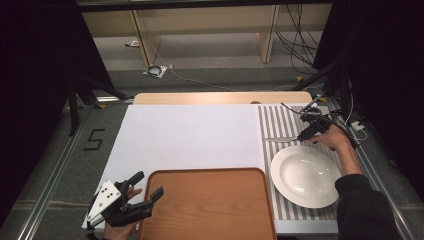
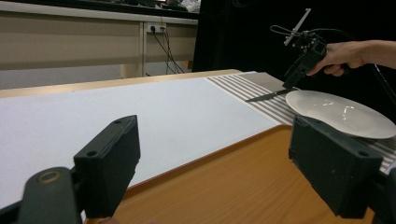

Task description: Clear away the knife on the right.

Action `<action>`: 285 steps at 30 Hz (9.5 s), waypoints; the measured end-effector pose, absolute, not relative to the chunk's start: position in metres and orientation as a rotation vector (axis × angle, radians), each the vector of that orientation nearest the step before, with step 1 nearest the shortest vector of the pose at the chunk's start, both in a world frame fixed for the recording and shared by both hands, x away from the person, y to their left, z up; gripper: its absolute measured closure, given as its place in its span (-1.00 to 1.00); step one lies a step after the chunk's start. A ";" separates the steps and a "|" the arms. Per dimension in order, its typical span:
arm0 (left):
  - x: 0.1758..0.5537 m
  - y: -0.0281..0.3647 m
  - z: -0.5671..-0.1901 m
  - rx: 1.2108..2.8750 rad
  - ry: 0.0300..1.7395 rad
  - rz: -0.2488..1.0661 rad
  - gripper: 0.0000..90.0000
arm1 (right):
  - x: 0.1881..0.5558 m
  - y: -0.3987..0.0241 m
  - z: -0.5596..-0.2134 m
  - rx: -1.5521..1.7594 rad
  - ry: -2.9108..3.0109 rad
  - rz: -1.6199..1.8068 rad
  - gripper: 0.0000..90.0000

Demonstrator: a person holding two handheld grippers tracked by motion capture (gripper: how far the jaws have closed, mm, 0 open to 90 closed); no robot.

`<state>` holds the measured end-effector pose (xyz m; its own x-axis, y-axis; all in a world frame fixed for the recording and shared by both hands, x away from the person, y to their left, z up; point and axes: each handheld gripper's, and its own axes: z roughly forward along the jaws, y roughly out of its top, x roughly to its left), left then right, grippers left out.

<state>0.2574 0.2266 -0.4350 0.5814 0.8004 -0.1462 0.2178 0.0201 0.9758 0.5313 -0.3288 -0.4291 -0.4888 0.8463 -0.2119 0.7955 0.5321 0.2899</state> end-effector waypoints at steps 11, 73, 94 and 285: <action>0.258 0.226 -0.435 1.525 0.900 0.562 -0.63 | 0.540 -0.327 -0.438 1.361 2.515 0.154 -0.31; 0.257 0.226 -0.435 1.515 0.896 0.558 -0.62 | 0.557 -0.322 -0.450 1.434 2.620 0.125 0.23; 0.256 0.225 -0.435 1.514 0.893 0.558 -0.62 | 0.556 -0.309 -0.449 1.275 2.715 -0.028 0.69; 0.252 0.223 -0.432 1.510 0.873 0.587 -0.61 | 0.253 -0.122 -0.457 0.457 2.917 0.748 1.00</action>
<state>0.2518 0.2232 -0.4317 0.5865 0.8000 -0.1262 0.1853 0.0192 0.9825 0.2532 -0.1223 -0.4570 -0.9505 0.3102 -0.0186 0.2630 0.8349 0.4835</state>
